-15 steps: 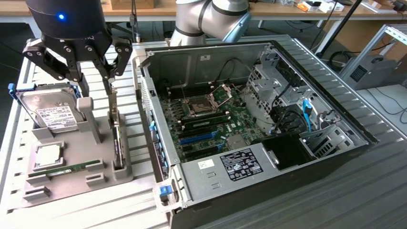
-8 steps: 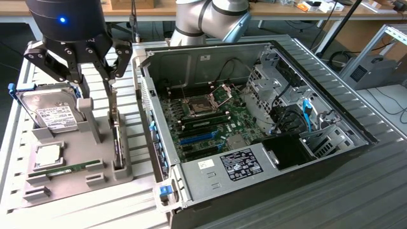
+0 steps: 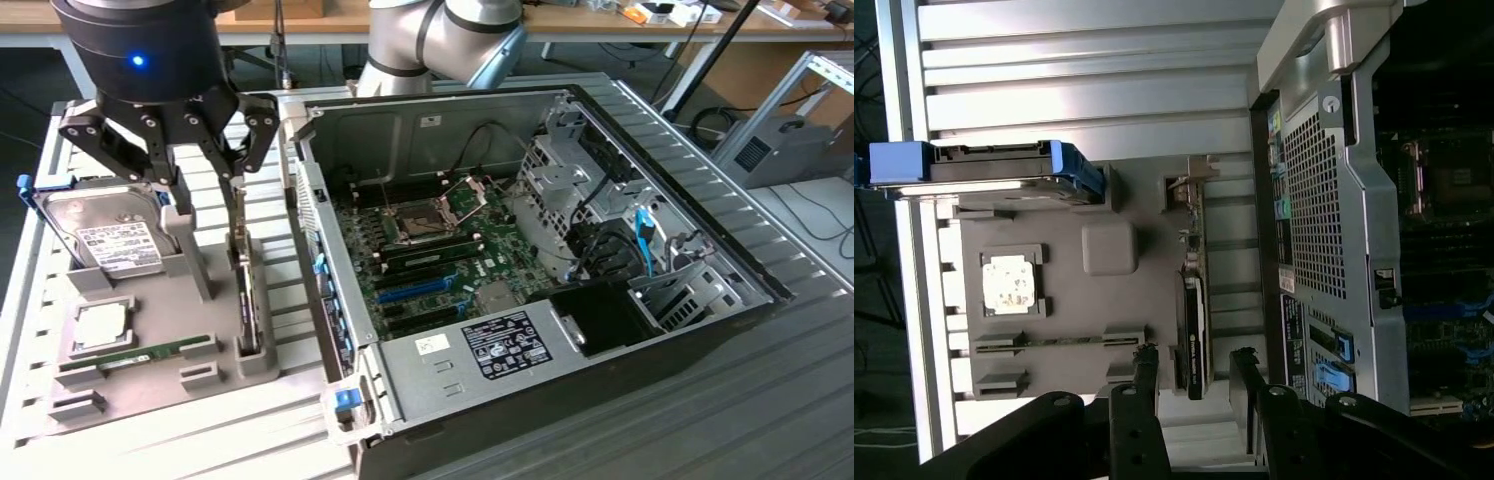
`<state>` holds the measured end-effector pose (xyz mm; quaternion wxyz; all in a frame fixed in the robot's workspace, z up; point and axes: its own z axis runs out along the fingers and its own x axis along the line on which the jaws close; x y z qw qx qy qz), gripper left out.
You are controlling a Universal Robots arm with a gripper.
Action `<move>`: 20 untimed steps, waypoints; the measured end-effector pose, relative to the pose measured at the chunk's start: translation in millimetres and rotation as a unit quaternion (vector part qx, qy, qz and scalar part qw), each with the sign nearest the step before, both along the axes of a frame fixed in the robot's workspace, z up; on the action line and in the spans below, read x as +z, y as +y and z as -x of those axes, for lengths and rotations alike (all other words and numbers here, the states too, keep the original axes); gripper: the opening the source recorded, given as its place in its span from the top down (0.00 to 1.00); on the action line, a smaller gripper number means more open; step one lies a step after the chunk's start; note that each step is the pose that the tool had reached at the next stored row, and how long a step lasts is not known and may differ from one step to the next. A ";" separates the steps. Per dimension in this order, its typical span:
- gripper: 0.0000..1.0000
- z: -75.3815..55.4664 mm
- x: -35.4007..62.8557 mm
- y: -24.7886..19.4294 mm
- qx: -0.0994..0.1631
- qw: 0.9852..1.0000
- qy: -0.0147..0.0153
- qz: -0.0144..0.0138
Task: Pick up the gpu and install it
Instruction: 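Pick up the gpu and move the gpu toward the slot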
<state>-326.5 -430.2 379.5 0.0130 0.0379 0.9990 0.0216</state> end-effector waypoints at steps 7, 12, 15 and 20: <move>0.58 0.0 -5.7 0.0 0.000 1.000 0.000 0.000; 0.58 0.0 -12.4 0.0 0.000 1.000 0.000 0.000; 0.58 0.0 -16.5 0.0 0.000 1.000 0.000 0.000; 0.58 0.0 -24.5 0.0 0.000 1.000 0.000 0.000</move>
